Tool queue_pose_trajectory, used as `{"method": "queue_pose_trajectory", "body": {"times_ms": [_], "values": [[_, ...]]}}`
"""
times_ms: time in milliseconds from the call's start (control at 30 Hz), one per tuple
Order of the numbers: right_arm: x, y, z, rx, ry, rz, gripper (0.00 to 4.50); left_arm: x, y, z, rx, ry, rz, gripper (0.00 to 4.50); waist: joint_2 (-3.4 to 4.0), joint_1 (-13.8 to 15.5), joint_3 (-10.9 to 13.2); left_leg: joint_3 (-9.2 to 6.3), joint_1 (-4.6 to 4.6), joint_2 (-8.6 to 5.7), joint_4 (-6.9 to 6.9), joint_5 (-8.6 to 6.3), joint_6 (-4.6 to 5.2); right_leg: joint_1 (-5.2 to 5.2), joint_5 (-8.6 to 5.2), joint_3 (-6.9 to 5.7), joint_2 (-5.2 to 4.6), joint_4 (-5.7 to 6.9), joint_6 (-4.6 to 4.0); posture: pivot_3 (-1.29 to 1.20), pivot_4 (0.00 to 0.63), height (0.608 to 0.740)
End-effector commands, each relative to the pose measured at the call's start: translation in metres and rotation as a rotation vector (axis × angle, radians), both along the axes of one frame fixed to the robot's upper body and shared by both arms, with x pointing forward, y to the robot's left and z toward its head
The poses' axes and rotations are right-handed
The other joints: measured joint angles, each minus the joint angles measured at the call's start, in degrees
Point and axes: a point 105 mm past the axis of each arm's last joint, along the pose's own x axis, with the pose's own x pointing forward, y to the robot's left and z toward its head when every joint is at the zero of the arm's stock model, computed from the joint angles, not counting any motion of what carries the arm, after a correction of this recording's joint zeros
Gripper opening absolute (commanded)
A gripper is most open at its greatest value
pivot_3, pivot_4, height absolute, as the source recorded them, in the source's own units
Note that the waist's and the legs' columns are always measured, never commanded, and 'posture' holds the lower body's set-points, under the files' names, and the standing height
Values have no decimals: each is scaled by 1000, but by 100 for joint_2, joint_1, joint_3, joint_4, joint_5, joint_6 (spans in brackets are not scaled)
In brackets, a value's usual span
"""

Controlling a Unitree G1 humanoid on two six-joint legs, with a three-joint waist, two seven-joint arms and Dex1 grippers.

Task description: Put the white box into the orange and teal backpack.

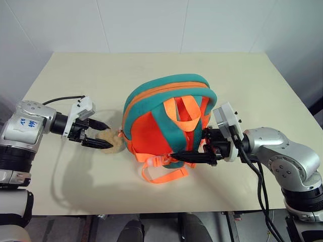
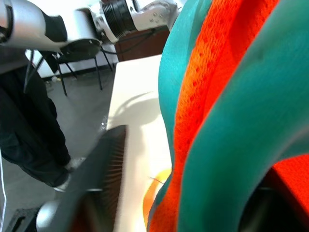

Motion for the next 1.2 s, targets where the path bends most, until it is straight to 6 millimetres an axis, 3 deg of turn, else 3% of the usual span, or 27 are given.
{"method": "queue_pose_trajectory", "body": {"times_ms": [33, 200, 433, 633, 833, 967, 1200], "values": [[-2, -4, 7, -17, -44, 5, 4488, 1, 9, 19, -36, -61, 40, 4500, 0, -2, 0, 0, 0, 0, 0, 0, 0, 0, 0, 0, 0, 0, 0, 0, 150, 740], [0, -12, 5, -51, -46, -21, 4488, -1, 18, 23, -50, -77, 74, 4500, 0, 2, 0, 0, -1, -1, -1, 0, 0, 0, 0, 0, -1, -2, 0, 0, 150, 740], [9, -45, -1, -165, -59, -132, 4488, -9, 39, 31, -82, -121, 137, 4500, 0, 0, 0, 1, -1, 0, -5, -3, 6, 0, 0, -1, -1, -9, 0, 0, 150, 740], [19, -88, -6, -297, -98, -287, 4488, -22, 54, 36, -145, -224, 163, 4500, 0, 8, 0, 4, -1, 0, -4, -4, 8, 0, 0, 0, -3, -9, 0, 0, 150, 740], [32, -135, 4, -348, -165, -466, 4488, -34, 57, 54, -351, -437, 110, 4500, 0, 12, 0, 7, 1, -2, 1, -5, 9, 4, 0, 0, -7, -10, 1, 0, 150, 740], [43, -146, 16, -246, -230, -540, 4488, -33, 54, 62, -415, -544, 83, 4500, 0, 11, 0, 7, 10, -1, 7, -5, 9, 12, 1, -1, -6, -19, 1, 0, 150, 740], [44, -156, 22, -195, -242, -588, 4488, -50, 59, 69, -482, -601, 45, 4500, 0, -12, 0, 8, 26, 0, 2, -6, 9, 29, 1, 1, -7, -14, 1, 0, 150, 740]]}}
